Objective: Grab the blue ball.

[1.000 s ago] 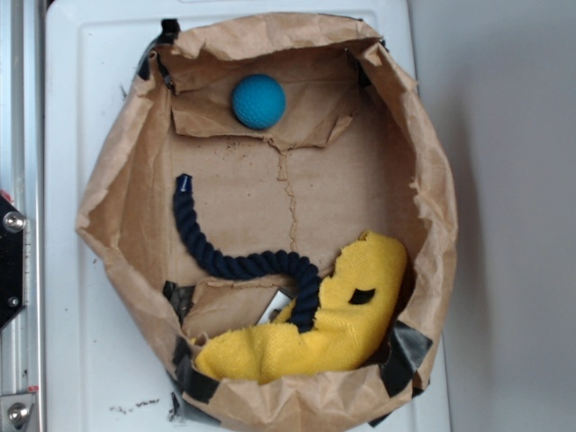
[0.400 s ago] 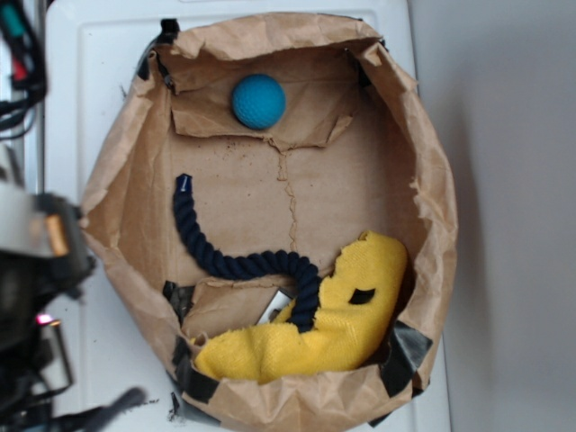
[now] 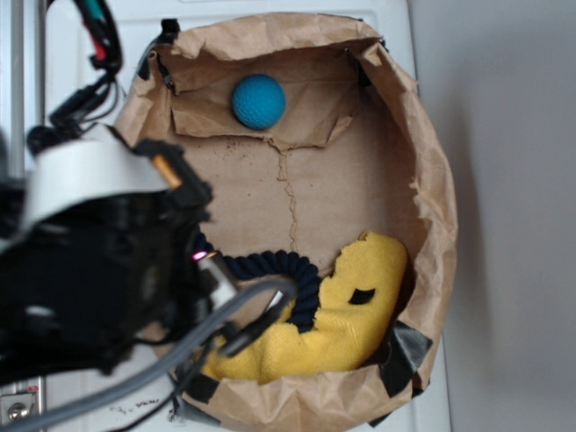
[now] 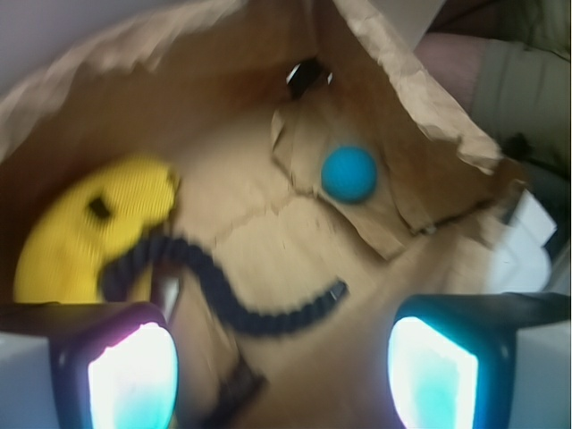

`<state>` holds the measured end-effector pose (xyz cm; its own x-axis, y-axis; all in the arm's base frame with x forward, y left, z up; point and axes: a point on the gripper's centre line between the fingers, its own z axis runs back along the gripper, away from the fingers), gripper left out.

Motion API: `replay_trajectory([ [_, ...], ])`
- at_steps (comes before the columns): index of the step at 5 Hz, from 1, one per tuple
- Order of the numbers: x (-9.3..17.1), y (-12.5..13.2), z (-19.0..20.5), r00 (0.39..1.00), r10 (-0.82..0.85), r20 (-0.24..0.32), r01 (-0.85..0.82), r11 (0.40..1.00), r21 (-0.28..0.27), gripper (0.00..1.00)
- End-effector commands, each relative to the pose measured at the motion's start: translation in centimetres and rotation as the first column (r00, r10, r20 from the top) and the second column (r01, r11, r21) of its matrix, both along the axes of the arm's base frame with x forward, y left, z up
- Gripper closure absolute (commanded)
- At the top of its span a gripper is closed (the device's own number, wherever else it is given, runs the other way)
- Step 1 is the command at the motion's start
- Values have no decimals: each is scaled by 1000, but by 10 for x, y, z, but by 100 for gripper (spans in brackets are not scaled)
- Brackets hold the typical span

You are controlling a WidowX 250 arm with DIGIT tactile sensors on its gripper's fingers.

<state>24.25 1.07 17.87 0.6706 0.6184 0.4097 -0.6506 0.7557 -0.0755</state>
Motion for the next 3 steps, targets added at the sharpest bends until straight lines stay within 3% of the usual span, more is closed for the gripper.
replay_trajectory([
  [1,39,55,-34,978,207,12,-207,977,-47,0],
  [2,35,92,-59,948,319,3,-318,946,53,0],
  [3,34,119,-78,921,387,-34,-383,919,92,0],
])
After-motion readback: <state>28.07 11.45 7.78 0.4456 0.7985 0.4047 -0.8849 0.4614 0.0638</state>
